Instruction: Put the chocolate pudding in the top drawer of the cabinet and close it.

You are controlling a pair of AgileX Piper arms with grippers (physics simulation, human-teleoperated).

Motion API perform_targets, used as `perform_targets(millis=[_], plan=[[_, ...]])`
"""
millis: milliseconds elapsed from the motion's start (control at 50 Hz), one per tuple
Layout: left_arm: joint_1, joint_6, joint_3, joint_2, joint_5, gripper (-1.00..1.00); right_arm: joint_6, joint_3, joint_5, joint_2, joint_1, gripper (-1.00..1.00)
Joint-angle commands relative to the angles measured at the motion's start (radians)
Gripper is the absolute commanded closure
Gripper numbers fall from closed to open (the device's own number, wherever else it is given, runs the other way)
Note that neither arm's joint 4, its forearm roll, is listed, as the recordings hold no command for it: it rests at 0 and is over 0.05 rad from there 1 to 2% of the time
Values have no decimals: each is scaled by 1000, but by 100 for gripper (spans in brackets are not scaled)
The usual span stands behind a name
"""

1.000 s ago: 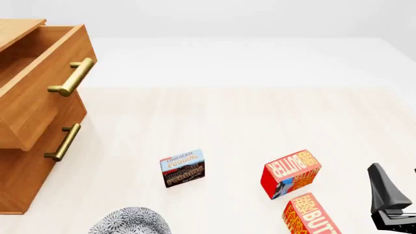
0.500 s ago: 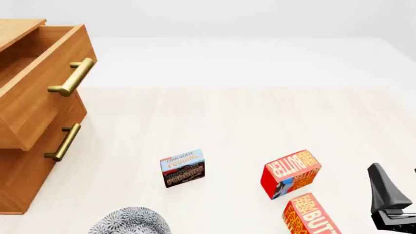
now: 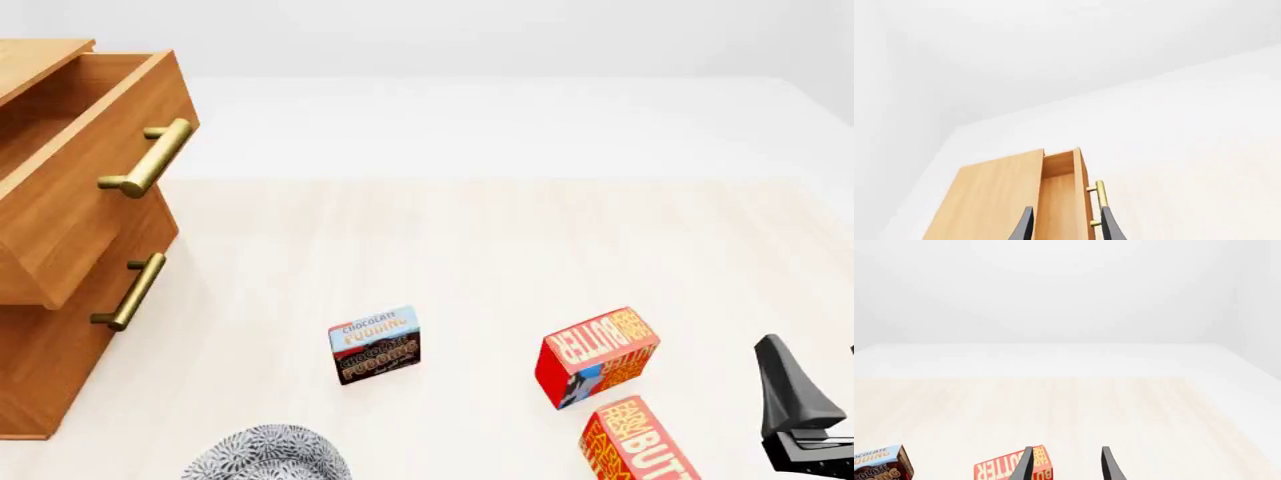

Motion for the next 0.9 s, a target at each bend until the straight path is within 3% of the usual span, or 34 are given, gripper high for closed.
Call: perform_targets(millis=[20, 360, 460, 600, 680, 840, 900], plan=[[17, -38, -132, 131, 172, -100, 0, 0, 0, 0, 0, -100], [38, -139, -113, 221, 254, -100, 0, 0, 0, 0, 0, -100], [62, -130, -35, 241, 221, -100, 0, 0, 0, 0, 0, -100], [52, -176, -29, 282, 205, -100, 0, 0, 0, 0, 0, -100], [93, -153, 3, 293, 185, -100, 0, 0, 0, 0, 0, -100], [37, -228, 47, 292, 153, -100, 0, 0, 0, 0, 0, -100], [48, -220, 73, 300, 130, -100, 0, 0, 0, 0, 0, -100]])
